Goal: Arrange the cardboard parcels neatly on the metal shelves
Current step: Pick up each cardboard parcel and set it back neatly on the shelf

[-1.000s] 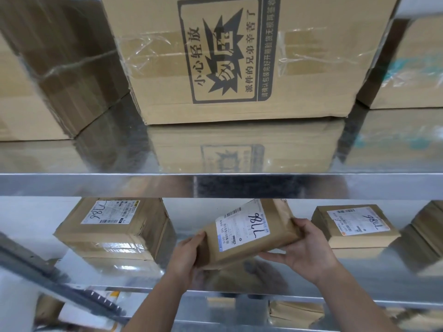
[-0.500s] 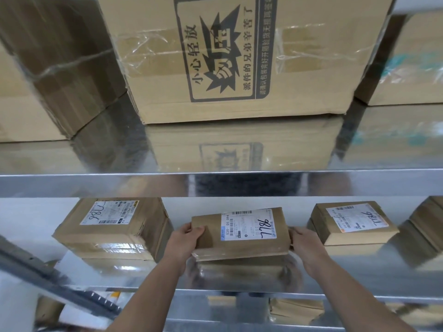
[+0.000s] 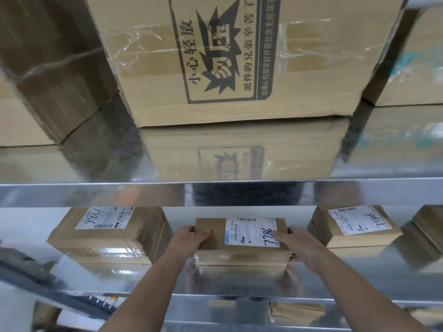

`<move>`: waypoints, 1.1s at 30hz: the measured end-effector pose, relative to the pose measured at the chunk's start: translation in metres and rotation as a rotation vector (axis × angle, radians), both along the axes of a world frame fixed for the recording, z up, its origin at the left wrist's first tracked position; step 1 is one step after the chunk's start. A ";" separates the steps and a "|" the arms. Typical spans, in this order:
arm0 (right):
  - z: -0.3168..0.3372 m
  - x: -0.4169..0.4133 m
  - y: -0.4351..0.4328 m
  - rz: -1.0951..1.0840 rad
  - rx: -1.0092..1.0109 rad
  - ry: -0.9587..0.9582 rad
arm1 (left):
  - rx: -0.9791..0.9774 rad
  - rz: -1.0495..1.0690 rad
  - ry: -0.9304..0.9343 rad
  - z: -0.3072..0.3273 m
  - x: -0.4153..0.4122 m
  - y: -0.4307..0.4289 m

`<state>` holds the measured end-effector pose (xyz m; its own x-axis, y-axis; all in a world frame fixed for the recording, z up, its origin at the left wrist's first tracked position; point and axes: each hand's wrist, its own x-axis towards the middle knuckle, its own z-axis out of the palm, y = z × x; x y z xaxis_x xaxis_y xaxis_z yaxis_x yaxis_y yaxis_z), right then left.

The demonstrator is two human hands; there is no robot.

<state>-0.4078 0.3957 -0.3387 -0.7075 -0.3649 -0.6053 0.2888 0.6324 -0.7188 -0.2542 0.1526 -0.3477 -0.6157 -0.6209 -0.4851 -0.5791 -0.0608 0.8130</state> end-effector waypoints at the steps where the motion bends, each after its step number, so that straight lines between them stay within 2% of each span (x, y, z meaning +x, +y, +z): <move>1: -0.001 -0.002 -0.001 0.005 0.007 0.004 | 0.001 -0.019 -0.015 -0.001 0.000 -0.002; 14: -0.007 -0.013 -0.009 0.065 0.045 0.060 | -0.098 -0.068 -0.118 -0.012 -0.011 -0.010; 20: -0.004 -0.015 -0.009 0.070 0.047 0.023 | -0.085 -0.079 -0.142 -0.009 -0.012 -0.010; 27: 0.001 -0.012 -0.001 0.103 0.035 0.023 | -0.015 -0.023 -0.080 0.000 -0.002 -0.004; 30: 0.007 -0.008 0.002 0.055 -0.058 -0.035 | -0.015 0.005 -0.026 0.003 0.003 0.001; 33: 0.016 -0.004 0.002 -0.075 -0.243 -0.136 | 0.000 0.044 0.049 0.014 0.005 0.002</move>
